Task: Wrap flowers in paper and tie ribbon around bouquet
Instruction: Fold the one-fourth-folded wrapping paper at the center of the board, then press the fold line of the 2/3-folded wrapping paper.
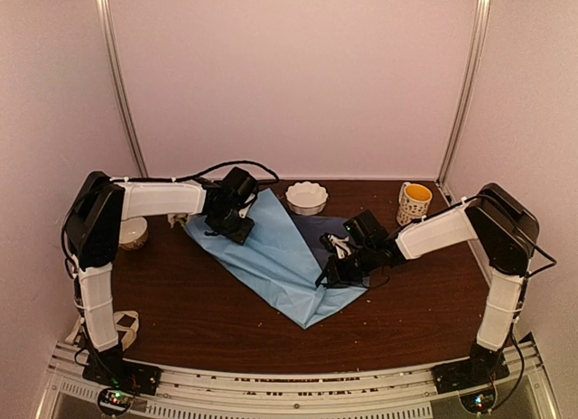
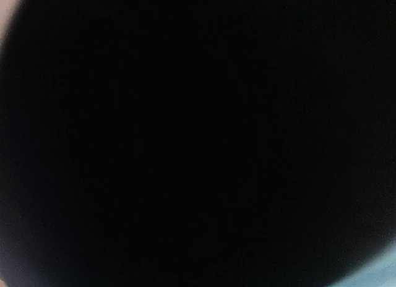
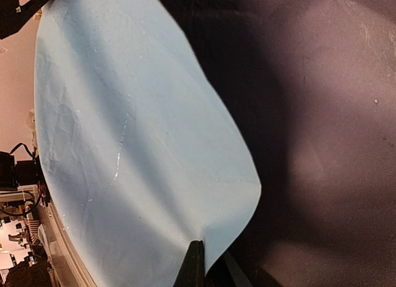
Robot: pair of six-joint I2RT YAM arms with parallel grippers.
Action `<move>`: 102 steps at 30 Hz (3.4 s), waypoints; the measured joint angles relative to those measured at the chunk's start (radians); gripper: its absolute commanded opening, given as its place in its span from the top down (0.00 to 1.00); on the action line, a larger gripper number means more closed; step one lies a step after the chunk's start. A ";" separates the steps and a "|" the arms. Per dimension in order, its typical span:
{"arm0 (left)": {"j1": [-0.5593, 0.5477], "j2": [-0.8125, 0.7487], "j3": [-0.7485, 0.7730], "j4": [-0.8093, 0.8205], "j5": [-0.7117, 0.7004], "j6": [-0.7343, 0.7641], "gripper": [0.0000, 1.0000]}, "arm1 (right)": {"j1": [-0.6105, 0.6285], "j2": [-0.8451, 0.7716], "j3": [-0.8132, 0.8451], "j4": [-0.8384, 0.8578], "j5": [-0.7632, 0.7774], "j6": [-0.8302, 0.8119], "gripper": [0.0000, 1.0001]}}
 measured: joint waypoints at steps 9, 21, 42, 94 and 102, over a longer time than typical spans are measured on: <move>0.110 -0.008 0.000 -0.023 -0.106 -0.035 0.33 | -0.007 0.001 0.009 -0.002 0.011 -0.021 0.99; -0.038 -0.304 -0.115 0.092 -0.161 0.176 0.49 | -0.010 -0.003 0.015 -0.031 0.005 -0.018 0.97; -0.453 0.023 -0.078 0.197 0.127 0.494 0.54 | -0.015 -0.006 0.016 -0.011 -0.014 0.048 0.95; -0.467 -0.021 -0.207 0.294 0.209 0.433 0.32 | -0.050 -0.113 -0.150 0.047 -0.215 0.107 0.86; -0.467 -0.057 -0.224 0.282 0.209 0.428 0.32 | -0.055 -0.104 -0.150 0.077 -0.252 0.108 0.98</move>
